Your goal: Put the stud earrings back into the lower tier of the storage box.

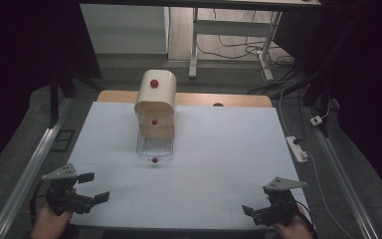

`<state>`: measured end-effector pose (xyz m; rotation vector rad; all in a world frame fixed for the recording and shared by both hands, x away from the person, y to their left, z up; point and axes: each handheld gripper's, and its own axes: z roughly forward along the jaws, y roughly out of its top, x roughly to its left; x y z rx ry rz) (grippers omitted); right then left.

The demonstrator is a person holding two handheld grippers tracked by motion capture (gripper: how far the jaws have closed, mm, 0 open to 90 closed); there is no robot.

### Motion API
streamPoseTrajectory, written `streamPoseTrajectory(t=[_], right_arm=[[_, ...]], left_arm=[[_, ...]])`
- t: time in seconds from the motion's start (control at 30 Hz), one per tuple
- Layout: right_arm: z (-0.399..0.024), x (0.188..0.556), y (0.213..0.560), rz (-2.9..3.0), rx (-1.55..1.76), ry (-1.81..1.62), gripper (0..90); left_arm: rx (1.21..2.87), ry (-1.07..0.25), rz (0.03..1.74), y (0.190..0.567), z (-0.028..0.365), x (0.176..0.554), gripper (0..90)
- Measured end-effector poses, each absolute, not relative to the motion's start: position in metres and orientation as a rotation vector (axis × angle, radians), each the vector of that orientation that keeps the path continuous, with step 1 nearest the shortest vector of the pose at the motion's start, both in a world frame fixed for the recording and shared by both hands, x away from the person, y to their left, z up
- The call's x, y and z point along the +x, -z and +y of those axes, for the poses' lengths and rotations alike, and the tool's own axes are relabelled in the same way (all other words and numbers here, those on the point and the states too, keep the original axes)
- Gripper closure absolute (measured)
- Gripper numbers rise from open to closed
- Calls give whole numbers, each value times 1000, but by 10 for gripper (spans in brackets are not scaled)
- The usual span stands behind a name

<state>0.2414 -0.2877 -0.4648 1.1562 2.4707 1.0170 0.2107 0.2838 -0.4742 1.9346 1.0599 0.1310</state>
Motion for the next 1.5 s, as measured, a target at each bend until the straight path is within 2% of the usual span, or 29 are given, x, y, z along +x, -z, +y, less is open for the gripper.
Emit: streamPoseTrajectory(t=[0.93, 1.5], right_arm=[[-288, 241, 465, 2466, 1159, -1015, 0], [-286, 242, 465, 2464, 1160, -1015, 0]], left_arm=[[1862, -153, 1173, 481, 318, 185, 0], [1936, -199, 1209, 482, 322, 173, 0]])
